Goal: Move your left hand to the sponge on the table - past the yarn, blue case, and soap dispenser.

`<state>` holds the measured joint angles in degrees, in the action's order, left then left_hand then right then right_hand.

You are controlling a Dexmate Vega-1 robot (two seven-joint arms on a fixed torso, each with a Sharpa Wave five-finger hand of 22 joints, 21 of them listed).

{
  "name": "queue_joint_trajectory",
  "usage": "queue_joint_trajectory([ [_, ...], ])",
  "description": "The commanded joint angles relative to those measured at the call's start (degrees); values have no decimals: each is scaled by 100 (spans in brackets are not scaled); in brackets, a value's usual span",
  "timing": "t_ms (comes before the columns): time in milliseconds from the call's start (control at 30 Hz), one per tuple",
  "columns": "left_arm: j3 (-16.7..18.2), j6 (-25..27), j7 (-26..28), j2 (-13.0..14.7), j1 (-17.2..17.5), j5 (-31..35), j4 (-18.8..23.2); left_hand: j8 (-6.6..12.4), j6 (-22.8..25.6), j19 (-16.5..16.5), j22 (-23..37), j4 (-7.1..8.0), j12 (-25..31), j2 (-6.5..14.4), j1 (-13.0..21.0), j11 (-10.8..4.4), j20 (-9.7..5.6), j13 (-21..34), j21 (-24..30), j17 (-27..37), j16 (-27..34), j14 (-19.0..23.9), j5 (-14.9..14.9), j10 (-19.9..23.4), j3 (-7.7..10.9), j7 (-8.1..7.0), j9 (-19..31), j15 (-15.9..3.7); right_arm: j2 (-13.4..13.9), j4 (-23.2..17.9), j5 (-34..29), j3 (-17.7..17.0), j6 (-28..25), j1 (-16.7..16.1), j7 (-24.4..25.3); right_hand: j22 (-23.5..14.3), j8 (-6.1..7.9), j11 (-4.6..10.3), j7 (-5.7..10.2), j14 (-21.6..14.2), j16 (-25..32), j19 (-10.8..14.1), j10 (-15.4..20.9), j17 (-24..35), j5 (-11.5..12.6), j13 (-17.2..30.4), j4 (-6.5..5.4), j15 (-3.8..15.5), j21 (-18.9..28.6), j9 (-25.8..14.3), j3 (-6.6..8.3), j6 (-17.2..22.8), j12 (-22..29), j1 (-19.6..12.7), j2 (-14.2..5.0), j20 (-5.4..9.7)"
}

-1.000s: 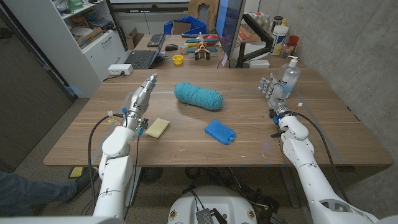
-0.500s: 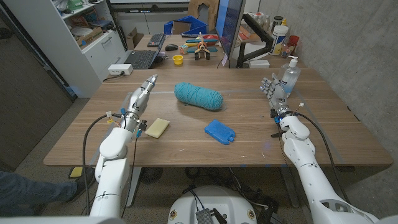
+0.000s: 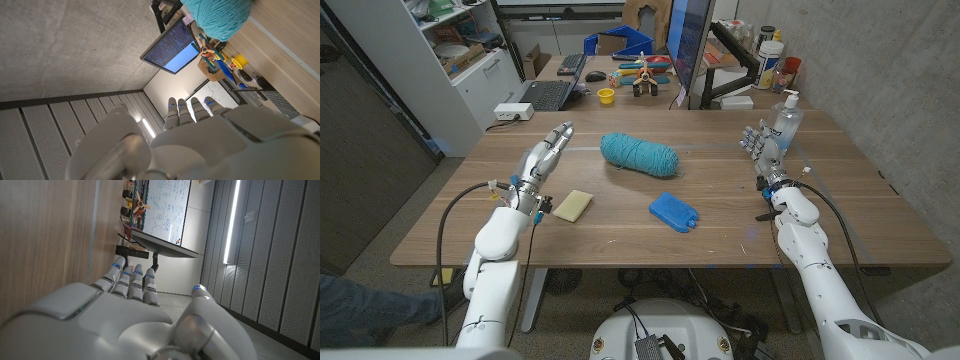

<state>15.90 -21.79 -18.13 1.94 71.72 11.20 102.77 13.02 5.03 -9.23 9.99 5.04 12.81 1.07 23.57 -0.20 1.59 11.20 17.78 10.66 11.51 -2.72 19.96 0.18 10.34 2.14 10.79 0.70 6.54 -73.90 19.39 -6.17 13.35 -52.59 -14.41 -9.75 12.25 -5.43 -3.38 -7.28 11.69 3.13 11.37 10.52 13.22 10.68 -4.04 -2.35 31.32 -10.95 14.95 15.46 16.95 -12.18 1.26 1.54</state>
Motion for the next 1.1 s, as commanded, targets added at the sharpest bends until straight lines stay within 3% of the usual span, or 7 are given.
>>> queue_joint_trajectory([
  [33, 21, -82, 331, 103, 193, 636, 240, 21, 61, -15, 22, -44, 26, 8, 92, -26, 36, -2, -19, -5, 6, 22, 31, 45, 18, 10, 11, -16, 4, 110, -30, -45, 38, 37, -15, -9, -18, 23, 9, -51, -9, 43, 66, 9, 30, -5, 16, 0, -40, -12, -8, 65, -5, -26, -38, -33],
  [1100, -94, 8, 1007, 551, 370, 2163, 496, 16, 179, 27, 27, -152, 18, 79, 294, -70, 115, -2, -89, -8, -3, 88, 39, 123, 82, -58, 13, -64, -124, 264, 26, -137, 231, 68, 16, -12, -26, 26, 22, -96, -11, 150, 97, 7, 32, -4, 36, 42, -109, -13, -24, 98, -48, -18, -54, -6],
])
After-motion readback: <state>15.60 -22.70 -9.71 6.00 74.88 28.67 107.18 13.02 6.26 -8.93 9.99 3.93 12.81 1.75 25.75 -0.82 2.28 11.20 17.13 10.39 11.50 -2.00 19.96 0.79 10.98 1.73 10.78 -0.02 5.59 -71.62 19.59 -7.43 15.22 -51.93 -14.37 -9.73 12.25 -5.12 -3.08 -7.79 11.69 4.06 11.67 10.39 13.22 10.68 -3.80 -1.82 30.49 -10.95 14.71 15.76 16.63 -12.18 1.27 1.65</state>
